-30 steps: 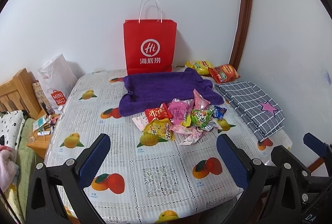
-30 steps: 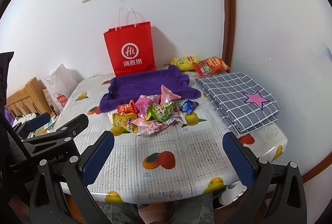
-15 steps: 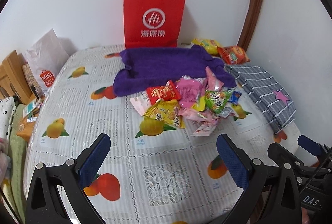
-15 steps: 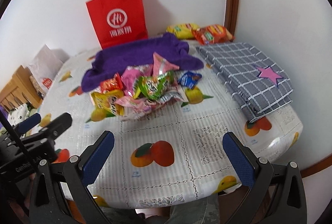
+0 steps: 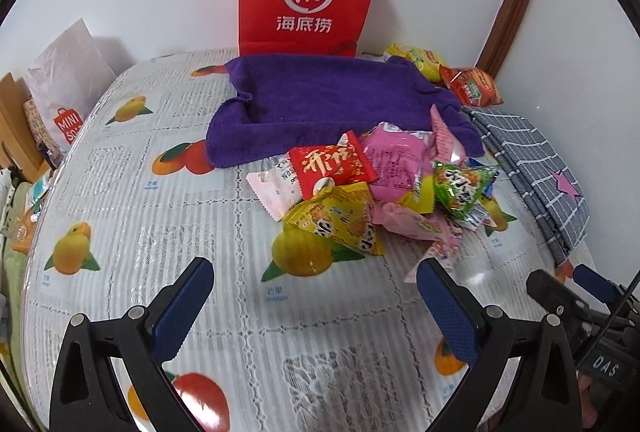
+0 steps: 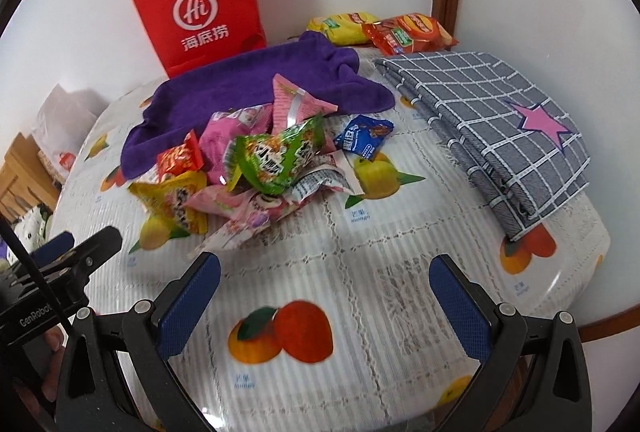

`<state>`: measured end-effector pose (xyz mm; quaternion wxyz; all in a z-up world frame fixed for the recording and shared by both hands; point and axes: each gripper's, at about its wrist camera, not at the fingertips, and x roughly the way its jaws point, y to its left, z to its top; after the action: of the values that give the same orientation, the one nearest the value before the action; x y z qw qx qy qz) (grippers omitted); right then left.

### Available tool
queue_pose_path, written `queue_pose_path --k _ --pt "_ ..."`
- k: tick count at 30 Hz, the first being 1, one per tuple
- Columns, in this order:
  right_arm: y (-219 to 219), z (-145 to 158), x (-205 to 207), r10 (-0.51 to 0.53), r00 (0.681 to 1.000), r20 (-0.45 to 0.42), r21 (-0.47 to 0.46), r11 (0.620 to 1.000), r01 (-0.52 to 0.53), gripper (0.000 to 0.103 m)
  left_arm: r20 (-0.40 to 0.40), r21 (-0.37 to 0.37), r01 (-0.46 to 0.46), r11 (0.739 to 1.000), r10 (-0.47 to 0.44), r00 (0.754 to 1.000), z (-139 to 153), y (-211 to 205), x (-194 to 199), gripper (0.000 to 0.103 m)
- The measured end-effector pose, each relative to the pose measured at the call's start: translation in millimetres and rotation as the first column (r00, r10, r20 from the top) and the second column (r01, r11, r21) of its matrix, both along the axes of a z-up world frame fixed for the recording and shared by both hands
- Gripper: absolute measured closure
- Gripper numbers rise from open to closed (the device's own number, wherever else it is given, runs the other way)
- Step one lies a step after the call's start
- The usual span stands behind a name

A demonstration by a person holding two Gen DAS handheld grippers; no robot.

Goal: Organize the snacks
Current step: 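Reach the left tool to the yellow snack packet while the right tool approaches the pile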

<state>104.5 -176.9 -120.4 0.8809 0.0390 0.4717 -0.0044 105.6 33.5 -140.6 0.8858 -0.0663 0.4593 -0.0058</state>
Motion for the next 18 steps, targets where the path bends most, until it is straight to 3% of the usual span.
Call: queue_pose_path --k 12,18 --pt "-6 -18 39 -0.002 0.999 -0.035 0.027 1.000 0.003 0.004 -0.033 -0.029 -0.019 0.999 0.018 0.999 -20 17 37 0.001" --pt "0 -21 52 0.007 1.000 -0.030 -0.006 1.000 -0.007 0.004 -0.037 -0.030 -0.001 1.000 0.000 0.999 -26 16 53 0.001"
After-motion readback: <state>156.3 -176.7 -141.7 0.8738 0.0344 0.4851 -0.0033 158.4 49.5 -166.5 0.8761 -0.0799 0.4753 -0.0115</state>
